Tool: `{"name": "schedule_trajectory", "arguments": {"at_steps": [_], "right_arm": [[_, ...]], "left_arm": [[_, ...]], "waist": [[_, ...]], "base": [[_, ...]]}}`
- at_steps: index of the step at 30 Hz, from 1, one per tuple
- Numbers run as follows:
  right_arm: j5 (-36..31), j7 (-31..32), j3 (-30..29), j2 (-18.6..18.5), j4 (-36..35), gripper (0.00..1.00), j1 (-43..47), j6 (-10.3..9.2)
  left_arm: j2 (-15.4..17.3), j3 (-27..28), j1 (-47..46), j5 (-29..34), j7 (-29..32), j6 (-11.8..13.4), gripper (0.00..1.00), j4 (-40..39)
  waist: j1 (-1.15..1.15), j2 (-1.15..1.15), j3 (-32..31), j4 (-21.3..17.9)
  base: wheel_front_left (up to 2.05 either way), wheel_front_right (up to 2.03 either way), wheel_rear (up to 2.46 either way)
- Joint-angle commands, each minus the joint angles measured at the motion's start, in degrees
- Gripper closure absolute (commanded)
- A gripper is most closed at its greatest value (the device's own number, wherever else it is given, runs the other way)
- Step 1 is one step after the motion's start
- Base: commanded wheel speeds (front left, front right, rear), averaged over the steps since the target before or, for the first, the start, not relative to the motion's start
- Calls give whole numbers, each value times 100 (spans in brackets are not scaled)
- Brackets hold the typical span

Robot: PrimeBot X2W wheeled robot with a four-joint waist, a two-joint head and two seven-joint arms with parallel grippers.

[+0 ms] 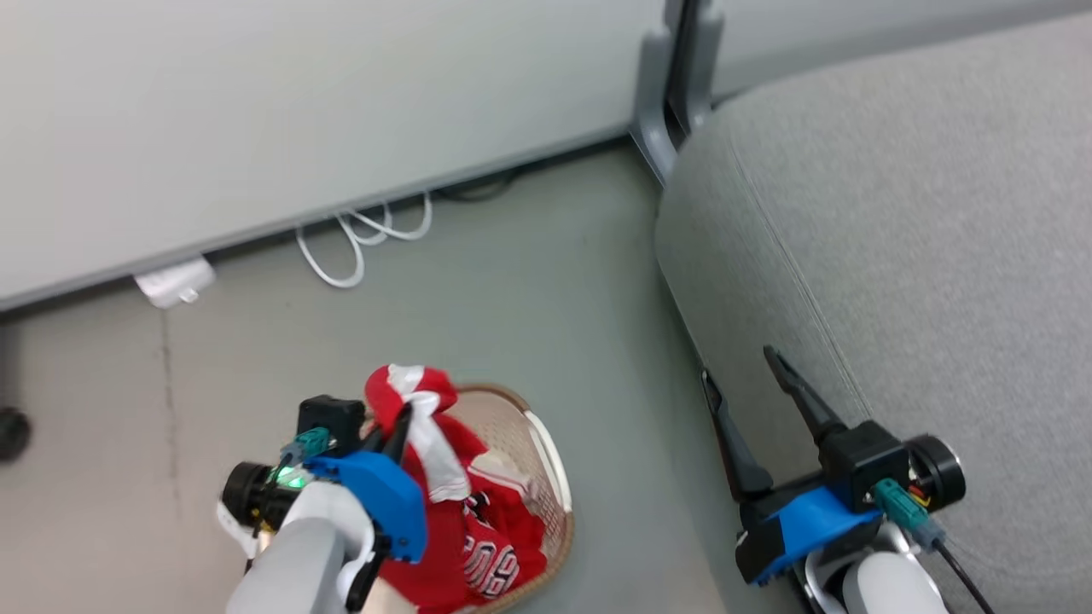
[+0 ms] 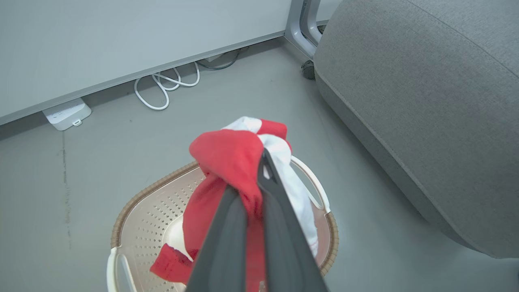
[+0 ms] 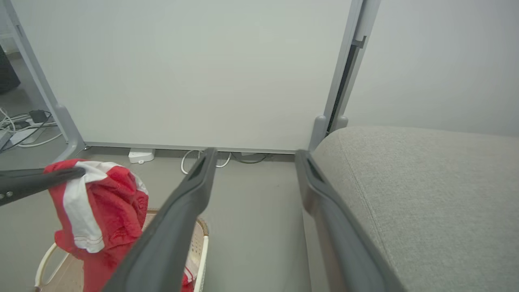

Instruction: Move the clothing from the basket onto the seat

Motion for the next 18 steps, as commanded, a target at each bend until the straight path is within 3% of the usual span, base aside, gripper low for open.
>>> {"name": "schedule_trajectory", "arguments": {"at_steps": [1,5,9,18], "right_arm": [[4,80,3,-19,-62,0,196,-2],[73,249,13,-17,-202,0,475,-2],[129,367,38,-17,-321,0,618,-2],[174,485,114,-17,-422,0,657,-2]], "left_arm": [[-10,-295,16,-250,64,-64,100,-280],[6,-1027,-133,-831,316,-60,100,-1025],[4,-1608,-394,-1273,546,108,100,-1603],[0,-2391,-1015,-1924,734,385,100,-2157]], "waist": [[2,0,-714,550],[2,0,-964,729],[2,0,-1118,853],[2,0,-1293,917]], "base": [[0,0,0],[0,0,0],[0,0,0],[0,0,0]]}}
